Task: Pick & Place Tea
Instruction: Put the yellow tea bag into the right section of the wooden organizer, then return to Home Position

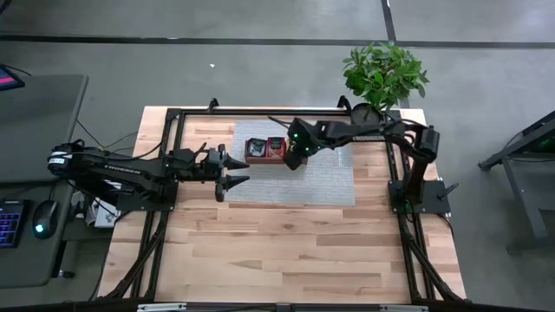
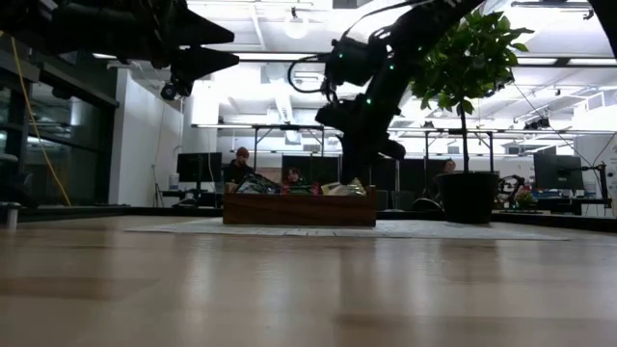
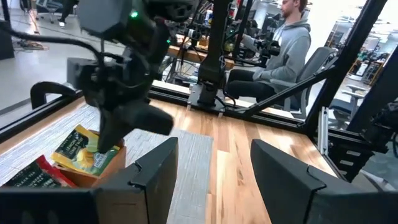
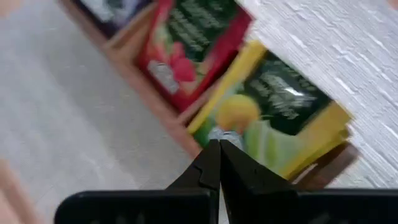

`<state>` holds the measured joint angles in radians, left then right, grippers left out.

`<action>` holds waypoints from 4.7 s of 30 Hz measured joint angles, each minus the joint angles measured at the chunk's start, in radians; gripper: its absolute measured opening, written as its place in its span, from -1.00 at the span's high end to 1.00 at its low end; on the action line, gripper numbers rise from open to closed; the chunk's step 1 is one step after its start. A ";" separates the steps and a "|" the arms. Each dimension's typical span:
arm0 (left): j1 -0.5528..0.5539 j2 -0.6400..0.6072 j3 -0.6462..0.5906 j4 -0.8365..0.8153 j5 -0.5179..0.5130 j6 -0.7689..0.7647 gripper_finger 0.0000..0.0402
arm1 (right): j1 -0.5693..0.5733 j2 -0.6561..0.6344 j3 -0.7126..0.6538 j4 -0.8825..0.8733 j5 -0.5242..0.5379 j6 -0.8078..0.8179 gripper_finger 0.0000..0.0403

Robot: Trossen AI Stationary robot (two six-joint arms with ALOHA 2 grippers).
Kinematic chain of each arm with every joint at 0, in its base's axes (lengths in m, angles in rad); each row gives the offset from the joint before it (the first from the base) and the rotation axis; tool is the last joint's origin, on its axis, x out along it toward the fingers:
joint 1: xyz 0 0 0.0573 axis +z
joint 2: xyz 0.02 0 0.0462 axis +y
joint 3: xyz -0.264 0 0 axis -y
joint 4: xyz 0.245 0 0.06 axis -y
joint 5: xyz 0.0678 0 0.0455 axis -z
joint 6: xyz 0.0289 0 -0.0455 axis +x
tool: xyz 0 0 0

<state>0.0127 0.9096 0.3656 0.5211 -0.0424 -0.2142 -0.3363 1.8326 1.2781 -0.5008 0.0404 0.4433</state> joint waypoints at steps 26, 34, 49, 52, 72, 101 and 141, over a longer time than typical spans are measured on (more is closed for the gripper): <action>0.000 0.000 0.000 -0.011 0.010 0.002 0.01 | -0.017 0.071 0.001 -0.015 0.018 0.081 1.00; 0.000 0.000 -0.001 -0.023 0.029 0.000 0.01 | -0.015 0.101 0.005 -0.009 0.064 0.097 1.00; 0.000 0.000 -0.001 -0.031 0.036 0.003 0.01 | 0.010 0.105 0.012 -0.023 0.207 0.090 1.00; 0.000 0.000 -0.001 -0.031 0.046 0.003 0.01 | 0.018 0.105 0.012 -0.024 0.218 0.088 1.00; 0.000 0.000 -0.001 -0.030 0.072 0.003 0.01 | 0.041 0.024 0.008 -0.057 0.204 0.088 1.00; 0.000 -0.443 0.000 -0.419 0.036 0.208 0.01 | 0.386 -0.742 -0.561 0.529 0.223 0.157 1.00; 0.000 -0.903 -0.350 -0.374 -0.289 0.138 0.12 | 0.373 -1.524 -1.268 1.067 0.305 -0.031 1.00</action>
<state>0.0128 0.0063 0.0155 0.1476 -0.3310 -0.0760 0.0372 0.3081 0.0101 0.5664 0.3452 0.4123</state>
